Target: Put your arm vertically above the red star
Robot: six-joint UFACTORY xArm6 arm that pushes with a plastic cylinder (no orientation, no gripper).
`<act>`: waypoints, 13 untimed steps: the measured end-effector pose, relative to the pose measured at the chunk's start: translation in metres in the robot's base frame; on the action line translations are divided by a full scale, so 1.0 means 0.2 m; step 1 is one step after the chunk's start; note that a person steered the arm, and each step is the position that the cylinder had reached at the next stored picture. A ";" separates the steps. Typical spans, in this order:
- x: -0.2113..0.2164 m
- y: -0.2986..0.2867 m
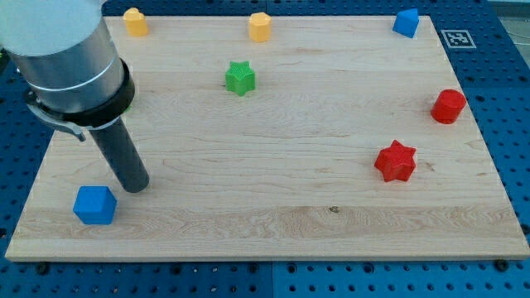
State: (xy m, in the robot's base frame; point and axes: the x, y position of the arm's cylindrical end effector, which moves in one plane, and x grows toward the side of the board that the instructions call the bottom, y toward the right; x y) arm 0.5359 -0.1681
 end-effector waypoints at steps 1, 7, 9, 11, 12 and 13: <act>0.00 0.00; -0.16 0.25; -0.16 0.25; -0.18 0.38; -0.18 0.40; -0.18 0.40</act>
State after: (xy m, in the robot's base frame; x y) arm 0.5003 -0.0877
